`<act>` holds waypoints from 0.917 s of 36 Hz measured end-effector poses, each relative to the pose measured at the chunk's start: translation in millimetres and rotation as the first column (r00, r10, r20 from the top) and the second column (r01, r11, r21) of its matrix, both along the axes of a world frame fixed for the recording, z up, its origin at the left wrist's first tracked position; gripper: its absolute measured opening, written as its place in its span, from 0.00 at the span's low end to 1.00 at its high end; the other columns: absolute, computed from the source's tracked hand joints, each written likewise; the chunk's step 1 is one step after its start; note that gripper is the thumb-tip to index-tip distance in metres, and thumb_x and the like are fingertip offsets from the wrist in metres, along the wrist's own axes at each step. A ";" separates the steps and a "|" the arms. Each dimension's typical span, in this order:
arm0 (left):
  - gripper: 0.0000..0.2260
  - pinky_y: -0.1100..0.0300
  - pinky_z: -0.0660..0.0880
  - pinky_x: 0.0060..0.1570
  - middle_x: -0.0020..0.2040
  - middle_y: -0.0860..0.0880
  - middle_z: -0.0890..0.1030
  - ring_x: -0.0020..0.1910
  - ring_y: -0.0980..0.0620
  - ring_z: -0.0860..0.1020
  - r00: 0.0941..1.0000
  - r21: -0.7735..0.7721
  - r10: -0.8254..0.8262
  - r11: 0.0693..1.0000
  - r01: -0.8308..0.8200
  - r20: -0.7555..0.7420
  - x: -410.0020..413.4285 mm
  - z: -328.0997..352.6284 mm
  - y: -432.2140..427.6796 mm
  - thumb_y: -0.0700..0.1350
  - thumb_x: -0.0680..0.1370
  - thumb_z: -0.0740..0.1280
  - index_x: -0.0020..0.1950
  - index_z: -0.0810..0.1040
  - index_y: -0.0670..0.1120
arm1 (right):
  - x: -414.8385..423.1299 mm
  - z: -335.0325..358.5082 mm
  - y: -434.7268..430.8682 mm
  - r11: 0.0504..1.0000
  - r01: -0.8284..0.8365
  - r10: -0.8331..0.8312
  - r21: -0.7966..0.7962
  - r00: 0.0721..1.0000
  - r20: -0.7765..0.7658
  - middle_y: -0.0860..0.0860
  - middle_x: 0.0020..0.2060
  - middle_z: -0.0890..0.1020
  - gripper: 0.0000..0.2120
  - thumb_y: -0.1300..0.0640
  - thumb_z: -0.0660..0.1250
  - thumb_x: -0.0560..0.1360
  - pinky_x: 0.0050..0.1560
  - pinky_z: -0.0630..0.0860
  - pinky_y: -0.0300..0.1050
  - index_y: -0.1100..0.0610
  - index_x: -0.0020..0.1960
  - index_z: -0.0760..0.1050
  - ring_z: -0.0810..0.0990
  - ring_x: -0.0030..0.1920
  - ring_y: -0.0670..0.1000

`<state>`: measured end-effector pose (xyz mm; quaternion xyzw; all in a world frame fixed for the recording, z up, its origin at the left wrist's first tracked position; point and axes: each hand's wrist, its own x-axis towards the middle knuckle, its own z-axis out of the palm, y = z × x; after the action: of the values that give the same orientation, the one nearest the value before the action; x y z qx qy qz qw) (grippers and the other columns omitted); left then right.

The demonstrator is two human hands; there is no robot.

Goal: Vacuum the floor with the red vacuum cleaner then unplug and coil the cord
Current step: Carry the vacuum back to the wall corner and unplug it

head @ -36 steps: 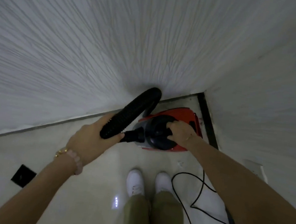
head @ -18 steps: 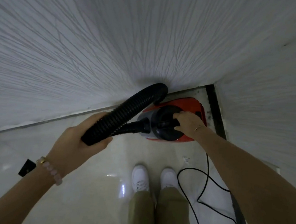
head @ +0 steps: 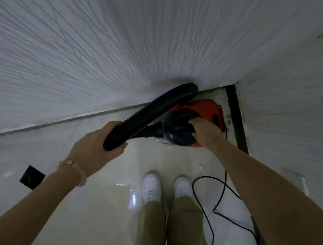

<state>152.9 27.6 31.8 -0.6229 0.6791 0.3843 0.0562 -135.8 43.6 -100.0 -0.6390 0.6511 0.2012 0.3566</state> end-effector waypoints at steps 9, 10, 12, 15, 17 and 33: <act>0.18 0.60 0.67 0.35 0.37 0.56 0.76 0.39 0.50 0.75 0.999 -0.032 0.018 0.999 -0.017 0.035 4.1 9.9 7.1 0.51 0.72 0.70 0.60 0.71 0.54 | 6.0 7.7 11.8 0.994 0.108 -0.108 0.000 0.993 0.053 0.56 0.74 0.61 0.29 0.63 0.61 0.77 0.71 0.61 0.47 0.58 0.76 0.56 0.58 0.74 0.55; 0.18 0.59 0.68 0.38 0.39 0.54 0.77 0.40 0.50 0.76 1.000 -0.023 0.011 1.000 -0.010 0.030 2.7 11.4 8.1 0.51 0.72 0.70 0.60 0.71 0.54 | 6.7 8.1 12.8 0.992 0.122 -0.122 -0.003 0.991 0.058 0.56 0.74 0.61 0.28 0.63 0.60 0.77 0.72 0.60 0.47 0.58 0.76 0.56 0.58 0.74 0.55; 0.19 0.58 0.69 0.42 0.43 0.54 0.77 0.42 0.50 0.76 1.000 0.013 -0.018 1.000 0.018 0.024 -0.3 13.7 10.2 0.52 0.73 0.69 0.62 0.69 0.55 | 7.5 10.4 15.9 0.986 0.163 -0.162 -0.012 0.983 0.081 0.56 0.74 0.61 0.28 0.64 0.60 0.77 0.72 0.60 0.46 0.58 0.76 0.57 0.59 0.74 0.55; 0.22 0.58 0.70 0.45 0.46 0.55 0.75 0.44 0.52 0.74 0.995 0.036 -0.096 0.995 0.095 0.029 -8.3 18.2 13.1 0.53 0.73 0.68 0.65 0.67 0.56 | 6.5 14.5 28.6 0.959 0.279 -0.269 -0.055 0.952 0.143 0.57 0.73 0.64 0.27 0.65 0.60 0.76 0.69 0.66 0.49 0.58 0.74 0.60 0.66 0.70 0.58; 0.23 0.59 0.69 0.45 0.47 0.56 0.74 0.44 0.54 0.73 0.992 0.033 -0.124 0.992 0.124 0.015 -15.1 21.8 14.3 0.52 0.73 0.69 0.66 0.66 0.55 | 4.8 17.5 44.0 0.911 0.403 -0.378 -0.087 0.902 0.209 0.58 0.71 0.67 0.26 0.66 0.60 0.76 0.67 0.67 0.48 0.59 0.73 0.62 0.69 0.68 0.58; 0.22 0.49 0.73 0.53 0.57 0.40 0.77 0.53 0.41 0.75 0.985 -0.146 -0.171 0.974 0.172 0.021 -54.1 33.2 38.2 0.43 0.75 0.68 0.68 0.67 0.44 | -44.6 66.7 207.9 0.338 0.936 -0.899 0.095 0.292 0.326 0.57 0.53 0.78 0.15 0.65 0.56 0.80 0.41 0.70 0.24 0.61 0.65 0.72 0.76 0.49 0.53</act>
<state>98.8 65.8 65.0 -0.5660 0.7566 0.3242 0.0460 -180.4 251.5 -33.3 -0.1927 0.8412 -0.1838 0.4706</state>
